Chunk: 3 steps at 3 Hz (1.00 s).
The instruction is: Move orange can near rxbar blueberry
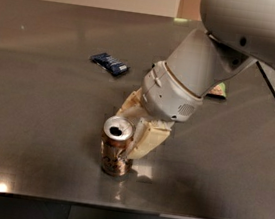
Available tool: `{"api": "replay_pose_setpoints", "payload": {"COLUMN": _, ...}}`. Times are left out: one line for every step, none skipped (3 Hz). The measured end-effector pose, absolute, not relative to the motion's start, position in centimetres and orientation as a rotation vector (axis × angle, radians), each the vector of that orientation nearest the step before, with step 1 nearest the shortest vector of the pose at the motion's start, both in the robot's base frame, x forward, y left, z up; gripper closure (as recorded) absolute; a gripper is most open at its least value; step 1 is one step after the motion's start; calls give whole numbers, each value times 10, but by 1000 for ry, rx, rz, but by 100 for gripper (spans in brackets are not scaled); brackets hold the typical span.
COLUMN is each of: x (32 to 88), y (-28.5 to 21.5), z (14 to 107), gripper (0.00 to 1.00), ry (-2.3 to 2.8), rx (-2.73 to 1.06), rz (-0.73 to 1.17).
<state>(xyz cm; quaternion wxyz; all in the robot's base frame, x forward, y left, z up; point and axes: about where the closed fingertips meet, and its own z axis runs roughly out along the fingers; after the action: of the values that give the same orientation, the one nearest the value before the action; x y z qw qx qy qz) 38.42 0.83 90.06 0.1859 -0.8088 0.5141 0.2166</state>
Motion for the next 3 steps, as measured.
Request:
{"api": "replay_pose_setpoints", "payload": {"x": 405, "y": 7, "z": 926, "gripper": 100, "ry": 1470, "rx": -2219, "rz": 574}}
{"api": "replay_pose_setpoints", "payload": {"x": 444, "y": 4, "z": 956, "gripper": 100, "ry": 1531, "rx": -2134, "rz": 492}}
{"api": "replay_pose_setpoints", "payload": {"x": 492, "y": -4, "z": 977, "gripper": 100, "ry": 1623, "rx": -2035, "rz": 424}}
